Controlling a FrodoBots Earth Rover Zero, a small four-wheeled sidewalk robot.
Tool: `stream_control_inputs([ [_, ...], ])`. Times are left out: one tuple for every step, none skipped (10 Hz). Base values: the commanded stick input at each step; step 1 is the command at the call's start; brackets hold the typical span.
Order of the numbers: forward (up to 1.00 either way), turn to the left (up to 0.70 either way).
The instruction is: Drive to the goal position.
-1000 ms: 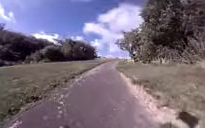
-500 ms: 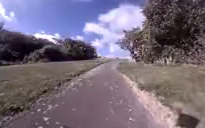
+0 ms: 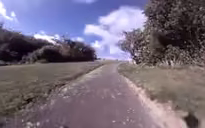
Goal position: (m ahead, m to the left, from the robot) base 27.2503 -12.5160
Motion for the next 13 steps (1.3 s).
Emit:
stream_control_inputs([
  [1.00, 0.00],
  [1.00, 0.00],
  [1.00, 0.00],
  [1.00, 0.00],
  [1.00, 0.00],
  [1.00, 0.00],
  [1.00, 0.00],
  [1.00, 0.00],
  [1.00, 0.00],
  [1.00, 0.00],
  [1.00, 0.00],
  [1.00, 0.00],
  [1.00, 0.00],
])
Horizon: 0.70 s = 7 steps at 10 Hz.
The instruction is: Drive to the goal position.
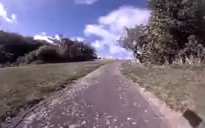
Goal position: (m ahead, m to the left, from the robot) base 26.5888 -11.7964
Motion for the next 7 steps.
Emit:
stream_control_inputs([
  [1.00, 0.00],
  [1.00, 0.00],
  [1.00, 0.00],
  [1.00, 0.00],
  [1.00, 0.00],
  [1.00, -0.20],
  [1.00, -0.30],
])
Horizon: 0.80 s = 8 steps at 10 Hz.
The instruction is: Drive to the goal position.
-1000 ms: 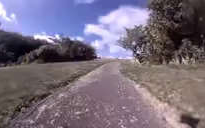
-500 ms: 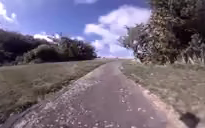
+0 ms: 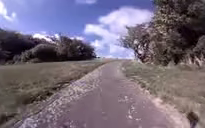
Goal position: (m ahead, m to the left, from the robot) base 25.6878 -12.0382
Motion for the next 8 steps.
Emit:
stream_control_inputs([
  [1.00, -0.30],
  [1.00, -0.13],
  [1.00, 0.00],
  [1.00, 0.00],
  [1.00, 0.00],
  [1.00, 0.00],
  [1.00, 0.00],
  [1.00, 0.00],
])
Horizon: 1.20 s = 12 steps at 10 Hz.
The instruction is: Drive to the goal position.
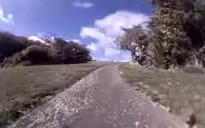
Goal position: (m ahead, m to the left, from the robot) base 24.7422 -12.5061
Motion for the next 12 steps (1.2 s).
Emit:
stream_control_inputs([
  [1.00, 0.00],
  [1.00, 0.00],
  [1.00, 0.00],
  [1.00, 0.00],
  [1.00, 0.00],
  [1.00, 0.00],
  [1.00, 0.00],
  [1.00, -0.22],
  [1.00, -0.32],
  [1.00, 0.09],
  [1.00, 0.05],
  [1.00, 0.00],
])
